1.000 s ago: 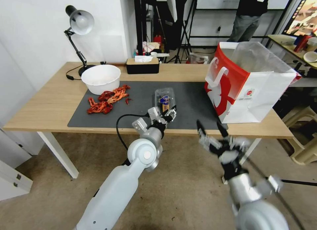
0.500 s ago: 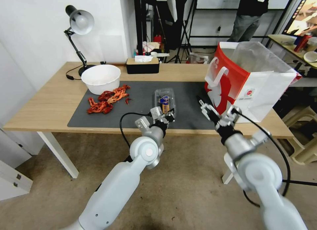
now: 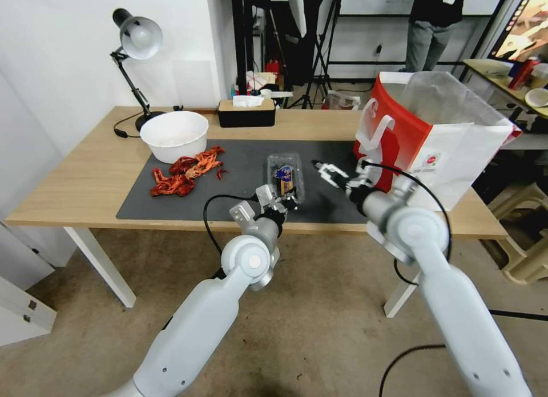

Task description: Close the takeout container lid, then place the container into the takeout bag.

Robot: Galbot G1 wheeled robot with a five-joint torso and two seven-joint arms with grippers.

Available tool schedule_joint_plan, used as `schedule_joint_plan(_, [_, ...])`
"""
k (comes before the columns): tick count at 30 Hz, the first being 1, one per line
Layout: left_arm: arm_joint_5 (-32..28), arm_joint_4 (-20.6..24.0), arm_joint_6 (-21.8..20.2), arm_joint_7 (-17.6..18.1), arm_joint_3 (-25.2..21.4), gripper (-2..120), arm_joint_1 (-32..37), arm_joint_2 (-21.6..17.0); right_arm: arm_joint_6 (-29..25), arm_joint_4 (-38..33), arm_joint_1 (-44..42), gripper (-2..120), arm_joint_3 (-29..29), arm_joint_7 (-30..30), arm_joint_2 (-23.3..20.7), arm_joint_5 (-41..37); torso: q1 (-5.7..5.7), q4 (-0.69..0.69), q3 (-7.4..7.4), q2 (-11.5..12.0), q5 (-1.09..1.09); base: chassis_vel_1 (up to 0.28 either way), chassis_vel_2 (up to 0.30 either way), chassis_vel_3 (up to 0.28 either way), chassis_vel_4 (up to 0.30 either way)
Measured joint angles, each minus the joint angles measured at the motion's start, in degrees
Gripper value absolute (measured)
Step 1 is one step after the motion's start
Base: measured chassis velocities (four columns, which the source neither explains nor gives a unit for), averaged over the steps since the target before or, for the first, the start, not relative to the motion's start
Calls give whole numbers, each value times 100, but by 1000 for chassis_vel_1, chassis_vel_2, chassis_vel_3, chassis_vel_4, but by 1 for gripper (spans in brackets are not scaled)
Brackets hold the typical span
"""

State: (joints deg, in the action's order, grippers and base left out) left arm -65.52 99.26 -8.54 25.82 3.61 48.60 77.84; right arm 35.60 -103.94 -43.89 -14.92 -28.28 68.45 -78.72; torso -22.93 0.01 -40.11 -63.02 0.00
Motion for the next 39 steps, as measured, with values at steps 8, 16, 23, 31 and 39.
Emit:
schedule_joint_plan(8, [-25, -55, 33, 8, -32, 0, 3, -15, 600, 744, 771, 100, 388, -418, 248, -135, 0, 0, 1, 0, -1, 0, 0, 0, 0])
schedule_joint_plan(16, [-75, -94, 51, 9, -80, 0, -28, -25, 680, 1266, 1167, 100, 749, -655, 301, -456, 0, -1, 0, 0, 0, 0, 0, 0, 0])
schedule_joint_plan(23, [-144, -87, 57, 20, -120, 0, -45, -48, 678, 1581, 1425, 100, 1024, -739, 360, -630, 1, -1, 1, 0, 0, 0, 0, 0, 0])
schedule_joint_plan(31, [-217, -61, 61, 39, -135, 0, -88, -64, 665, 1726, 1506, 75, 1095, -931, 476, -786, 2, -2, 1, -1, 0, 0, 0, 0, 0])
schedule_joint_plan(39, [-244, -24, 87, 38, -137, 0, -73, -96, 661, 1718, 1450, 43, 1033, -914, 445, -828, 1, 0, 1, -1, 1, 0, 0, 0, 0])
